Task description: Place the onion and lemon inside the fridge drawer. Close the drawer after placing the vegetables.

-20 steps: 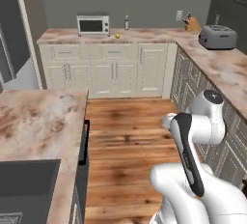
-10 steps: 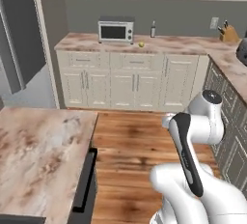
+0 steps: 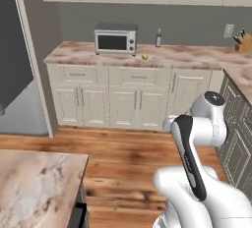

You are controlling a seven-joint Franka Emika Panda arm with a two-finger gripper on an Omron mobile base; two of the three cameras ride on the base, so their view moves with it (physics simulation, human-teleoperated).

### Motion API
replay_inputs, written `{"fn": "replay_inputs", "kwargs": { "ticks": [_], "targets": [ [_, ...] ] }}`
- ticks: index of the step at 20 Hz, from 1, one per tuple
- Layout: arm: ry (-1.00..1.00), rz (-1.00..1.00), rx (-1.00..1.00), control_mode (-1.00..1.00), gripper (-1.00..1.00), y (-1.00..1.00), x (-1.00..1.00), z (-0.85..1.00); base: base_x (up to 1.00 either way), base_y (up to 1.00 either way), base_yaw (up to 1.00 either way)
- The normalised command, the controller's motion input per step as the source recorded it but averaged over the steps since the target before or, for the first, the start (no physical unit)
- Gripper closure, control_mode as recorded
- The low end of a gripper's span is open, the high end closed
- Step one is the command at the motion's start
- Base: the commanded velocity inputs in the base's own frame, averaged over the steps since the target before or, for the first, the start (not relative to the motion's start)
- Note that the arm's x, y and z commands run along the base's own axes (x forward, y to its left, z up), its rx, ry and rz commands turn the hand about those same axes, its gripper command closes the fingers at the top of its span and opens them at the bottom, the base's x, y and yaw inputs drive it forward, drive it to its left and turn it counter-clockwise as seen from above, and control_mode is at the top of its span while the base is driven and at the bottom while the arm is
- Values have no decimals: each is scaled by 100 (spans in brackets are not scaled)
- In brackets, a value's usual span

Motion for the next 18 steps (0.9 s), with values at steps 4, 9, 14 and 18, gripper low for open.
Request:
{"fn": "replay_inputs", "kwargs": {
  "ticks": [4,9,14,18],
  "targets": [
    [0,0,0,100,-100,0,0,0,100,-39,-2],
    [0,0,0,100,-100,0,0,0,100,-40,-1],
    [0,0,0,100,-100,0,0,0,100,-28,-4],
    [0,0,0,100,-100,0,0,0,100,-26,-6]
  ]
}}
